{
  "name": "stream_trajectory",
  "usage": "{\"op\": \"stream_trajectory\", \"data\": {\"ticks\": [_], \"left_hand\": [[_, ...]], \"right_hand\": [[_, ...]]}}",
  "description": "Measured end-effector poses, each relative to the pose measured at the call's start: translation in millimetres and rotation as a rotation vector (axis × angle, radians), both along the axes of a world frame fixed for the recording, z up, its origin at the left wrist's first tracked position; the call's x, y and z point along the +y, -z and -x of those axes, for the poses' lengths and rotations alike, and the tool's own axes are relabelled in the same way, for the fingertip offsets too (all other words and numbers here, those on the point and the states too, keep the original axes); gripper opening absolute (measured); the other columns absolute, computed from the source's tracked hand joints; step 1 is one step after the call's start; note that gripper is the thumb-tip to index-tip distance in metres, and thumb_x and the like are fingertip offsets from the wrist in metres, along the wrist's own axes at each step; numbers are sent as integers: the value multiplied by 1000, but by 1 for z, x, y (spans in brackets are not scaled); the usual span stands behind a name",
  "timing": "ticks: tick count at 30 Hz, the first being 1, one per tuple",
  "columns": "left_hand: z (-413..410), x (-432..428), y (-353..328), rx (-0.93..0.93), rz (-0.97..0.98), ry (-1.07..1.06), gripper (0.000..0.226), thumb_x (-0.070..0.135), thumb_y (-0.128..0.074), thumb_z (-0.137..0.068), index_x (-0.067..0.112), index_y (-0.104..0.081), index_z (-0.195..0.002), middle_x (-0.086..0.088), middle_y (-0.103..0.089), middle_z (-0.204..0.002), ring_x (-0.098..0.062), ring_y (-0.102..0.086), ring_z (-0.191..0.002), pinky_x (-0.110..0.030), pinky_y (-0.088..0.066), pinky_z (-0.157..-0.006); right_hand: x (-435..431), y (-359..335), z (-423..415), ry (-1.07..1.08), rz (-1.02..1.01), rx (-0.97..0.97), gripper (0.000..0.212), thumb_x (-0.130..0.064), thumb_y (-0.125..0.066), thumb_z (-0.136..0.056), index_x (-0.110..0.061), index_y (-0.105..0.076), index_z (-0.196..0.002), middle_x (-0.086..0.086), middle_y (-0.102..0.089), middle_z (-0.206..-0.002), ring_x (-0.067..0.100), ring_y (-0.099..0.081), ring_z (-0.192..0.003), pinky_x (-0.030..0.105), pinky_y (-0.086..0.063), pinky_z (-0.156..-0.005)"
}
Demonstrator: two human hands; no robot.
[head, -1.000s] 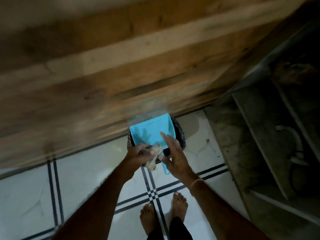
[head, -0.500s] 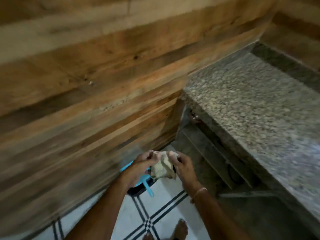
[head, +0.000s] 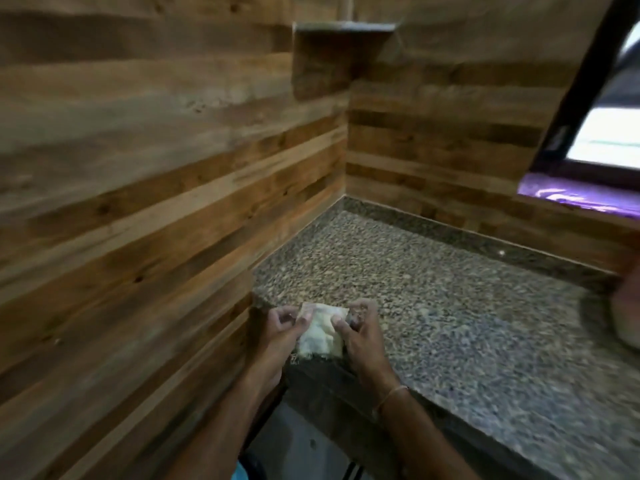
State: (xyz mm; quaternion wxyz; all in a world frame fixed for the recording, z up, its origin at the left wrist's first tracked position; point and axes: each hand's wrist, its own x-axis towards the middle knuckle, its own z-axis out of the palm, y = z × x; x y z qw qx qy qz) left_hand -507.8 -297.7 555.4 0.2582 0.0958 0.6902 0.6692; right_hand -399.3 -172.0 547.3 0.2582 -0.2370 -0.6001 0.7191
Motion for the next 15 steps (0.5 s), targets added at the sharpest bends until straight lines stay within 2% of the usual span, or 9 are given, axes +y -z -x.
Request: {"op": "stream_trajectory", "data": {"ticks": [2,3,5,7,8,10,12,13,15], "left_hand": [[-1,14,3,44,-14,58,38,11,-71,-95,27,-47,-119,-18,-61,-130,-30,-65,-118,-45,-59,-91],[0,23,6,71,-15,90,40,4,-67,-96,30,-45,-117,-20,-59,-132,-32,-64,-119,-48,-59,-94],[-2,37,10,123,-4,163,38,-2,-61,-97,28,-47,-115,-21,-62,-128,-34,-68,-112,-44,-62,-83],[-7,53,10,146,35,216,24,-2,-58,-100,19,-54,-112,-18,-68,-116,-24,-74,-96,-32,-61,-69],[-8,62,12,153,54,224,18,-1,-56,-100,14,-59,-109,-15,-71,-109,-18,-75,-90,-28,-60,-66],[-3,84,21,150,93,248,19,-2,-56,-100,12,-68,-106,-12,-75,-105,-20,-76,-91,-26,-60,-67],[6,101,33,136,132,293,28,-4,-56,-99,16,-72,-111,-2,-74,-113,-11,-73,-95,-20,-58,-68],[13,110,41,140,157,330,34,-6,-56,-97,16,-72,-117,4,-71,-120,-3,-70,-99,-17,-58,-70],[29,127,57,155,203,395,44,-10,-55,-94,16,-70,-126,10,-67,-127,3,-64,-108,-15,-57,-77]], "right_hand": [[17,-2,-9,20,-100,22,27,-5,-61,-100,-21,-45,-114,22,-59,-87,22,-65,-71,45,-59,-58],[26,-2,-13,18,-154,20,22,-5,-62,-100,-18,-48,-112,15,-57,-87,18,-61,-71,39,-55,-58],[38,4,-16,-13,-209,-29,14,-7,-65,-96,-15,-58,-104,8,-61,-97,18,-59,-82,41,-53,-67],[51,14,-18,-41,-200,-79,10,-4,-69,-92,-12,-69,-98,0,-66,-95,15,-60,-86,37,-53,-71],[57,20,-19,-28,-179,-107,10,-2,-69,-92,-10,-73,-97,-3,-67,-87,12,-60,-81,32,-52,-67],[71,33,-18,34,-144,-172,10,4,-67,-93,0,-74,-99,-2,-68,-75,8,-61,-65,24,-51,-57],[83,42,-14,85,-131,-220,14,4,-69,-92,0,-74,-104,1,-74,-83,9,-70,-67,26,-60,-59],[90,48,-9,103,-130,-242,17,1,-71,-91,-5,-76,-106,5,-77,-93,14,-75,-76,33,-65,-67],[103,63,3,121,-143,-279,25,-5,-75,-89,-16,-76,-112,6,-76,-110,20,-77,-93,45,-66,-78]]}}
